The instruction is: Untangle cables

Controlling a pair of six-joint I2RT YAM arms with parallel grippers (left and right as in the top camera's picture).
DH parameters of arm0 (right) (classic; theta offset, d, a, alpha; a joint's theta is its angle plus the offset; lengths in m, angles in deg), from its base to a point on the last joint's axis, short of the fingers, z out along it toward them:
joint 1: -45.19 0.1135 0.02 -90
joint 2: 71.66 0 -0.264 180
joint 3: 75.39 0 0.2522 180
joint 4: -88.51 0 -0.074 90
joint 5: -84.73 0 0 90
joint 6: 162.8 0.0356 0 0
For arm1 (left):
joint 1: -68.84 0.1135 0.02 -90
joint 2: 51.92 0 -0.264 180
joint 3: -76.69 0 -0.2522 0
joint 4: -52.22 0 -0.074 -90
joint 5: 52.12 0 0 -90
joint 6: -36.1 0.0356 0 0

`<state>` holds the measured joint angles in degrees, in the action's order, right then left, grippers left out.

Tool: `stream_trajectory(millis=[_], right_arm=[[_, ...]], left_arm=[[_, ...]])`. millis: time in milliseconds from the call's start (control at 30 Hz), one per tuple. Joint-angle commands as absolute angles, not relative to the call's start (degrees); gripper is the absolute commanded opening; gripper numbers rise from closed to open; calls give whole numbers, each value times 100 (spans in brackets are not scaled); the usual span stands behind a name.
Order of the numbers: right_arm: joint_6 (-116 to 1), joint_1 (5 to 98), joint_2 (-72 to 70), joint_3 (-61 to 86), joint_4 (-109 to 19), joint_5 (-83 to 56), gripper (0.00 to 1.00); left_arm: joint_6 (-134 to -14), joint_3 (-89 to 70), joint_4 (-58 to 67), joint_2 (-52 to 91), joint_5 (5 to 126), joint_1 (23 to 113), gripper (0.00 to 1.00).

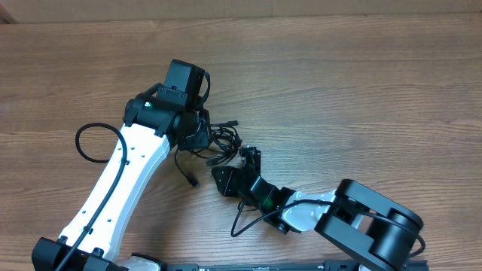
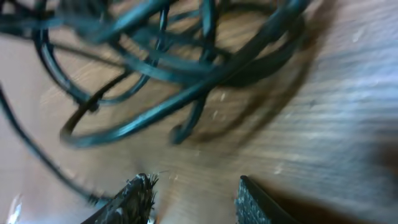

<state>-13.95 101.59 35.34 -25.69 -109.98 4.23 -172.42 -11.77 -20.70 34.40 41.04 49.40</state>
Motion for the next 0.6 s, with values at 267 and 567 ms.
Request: stream_trajectory(millis=[267, 567], right_arm=[[-1522, 10166, 4170, -2418, -11771, 746, 39], [-1524, 10163, 4672, -1937, -11817, 816, 33]], left_arm=[[-17329, -1063, -2149, 3355, 4209, 4957, 4], [-17331, -1063, -2133, 3368, 4241, 4719, 5]])
